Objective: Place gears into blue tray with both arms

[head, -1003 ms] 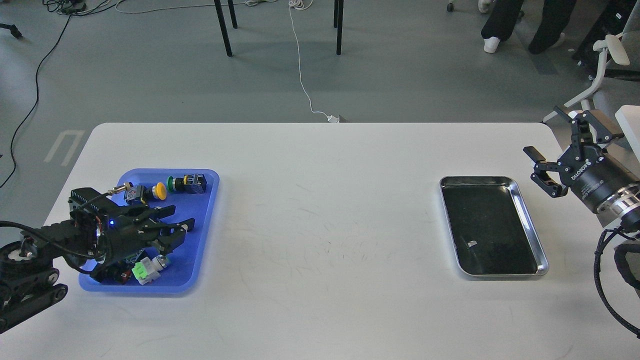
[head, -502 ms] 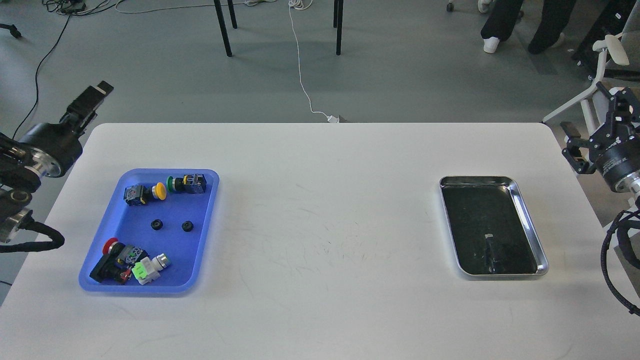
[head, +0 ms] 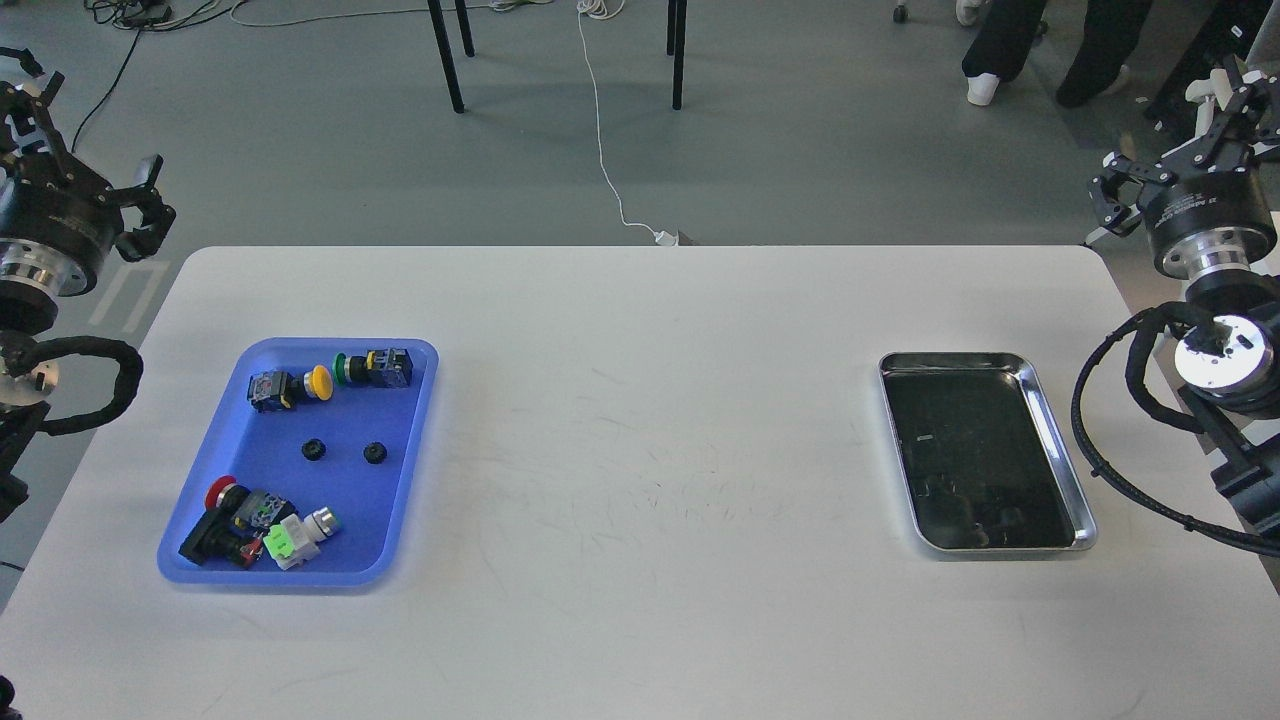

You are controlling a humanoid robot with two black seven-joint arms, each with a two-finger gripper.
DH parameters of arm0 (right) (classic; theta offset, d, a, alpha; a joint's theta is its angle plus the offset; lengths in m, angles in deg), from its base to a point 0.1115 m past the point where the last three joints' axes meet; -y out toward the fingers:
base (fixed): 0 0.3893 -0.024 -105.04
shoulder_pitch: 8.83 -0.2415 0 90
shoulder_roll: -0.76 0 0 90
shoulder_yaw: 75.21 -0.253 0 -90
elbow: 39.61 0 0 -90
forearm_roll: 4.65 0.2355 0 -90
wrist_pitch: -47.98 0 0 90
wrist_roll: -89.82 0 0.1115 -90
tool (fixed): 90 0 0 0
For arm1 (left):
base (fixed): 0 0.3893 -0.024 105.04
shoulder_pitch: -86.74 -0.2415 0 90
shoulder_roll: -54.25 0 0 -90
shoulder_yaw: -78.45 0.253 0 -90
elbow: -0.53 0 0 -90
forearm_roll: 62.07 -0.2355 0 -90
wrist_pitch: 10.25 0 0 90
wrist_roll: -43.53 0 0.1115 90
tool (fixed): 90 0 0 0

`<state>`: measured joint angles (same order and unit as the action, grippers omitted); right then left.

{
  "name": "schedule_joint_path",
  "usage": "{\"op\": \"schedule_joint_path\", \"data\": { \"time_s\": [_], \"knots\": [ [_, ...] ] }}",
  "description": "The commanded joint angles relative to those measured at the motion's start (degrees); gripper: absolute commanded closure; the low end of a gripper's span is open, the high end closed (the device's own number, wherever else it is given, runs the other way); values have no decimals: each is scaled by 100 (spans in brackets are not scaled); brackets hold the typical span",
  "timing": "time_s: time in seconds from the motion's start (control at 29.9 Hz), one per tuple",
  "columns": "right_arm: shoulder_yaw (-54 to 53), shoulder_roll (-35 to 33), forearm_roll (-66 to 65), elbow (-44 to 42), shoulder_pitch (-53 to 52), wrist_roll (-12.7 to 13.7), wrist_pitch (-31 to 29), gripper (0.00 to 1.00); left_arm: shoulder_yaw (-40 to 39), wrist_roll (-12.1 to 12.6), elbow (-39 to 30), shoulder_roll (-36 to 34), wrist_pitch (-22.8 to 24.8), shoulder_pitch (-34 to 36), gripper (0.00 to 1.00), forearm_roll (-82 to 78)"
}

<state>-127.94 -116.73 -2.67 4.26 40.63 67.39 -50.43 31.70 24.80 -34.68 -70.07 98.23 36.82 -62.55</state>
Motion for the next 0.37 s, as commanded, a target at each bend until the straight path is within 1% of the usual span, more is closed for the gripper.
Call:
{"op": "schedule_joint_path", "data": {
  "time_s": [0.0, 0.1, 0.27, 0.33],
  "knots": [
    [17, 323, 92, -553, -305, 195, -301, 2, -36, 45, 514, 329, 156, 307, 3, 30],
    [60, 367, 92, -791, -428, 248, -354, 2, -45, 62, 655, 408, 393, 421, 3, 47],
    [245, 534, 75, -976, -507, 248, -363, 1, -45, 53, 656, 698, 376, 456, 2, 56],
    [333, 490, 75, -959, -525, 248, -381, 1, -54, 45, 656, 777, 367, 456, 2, 82]
  ]
}}
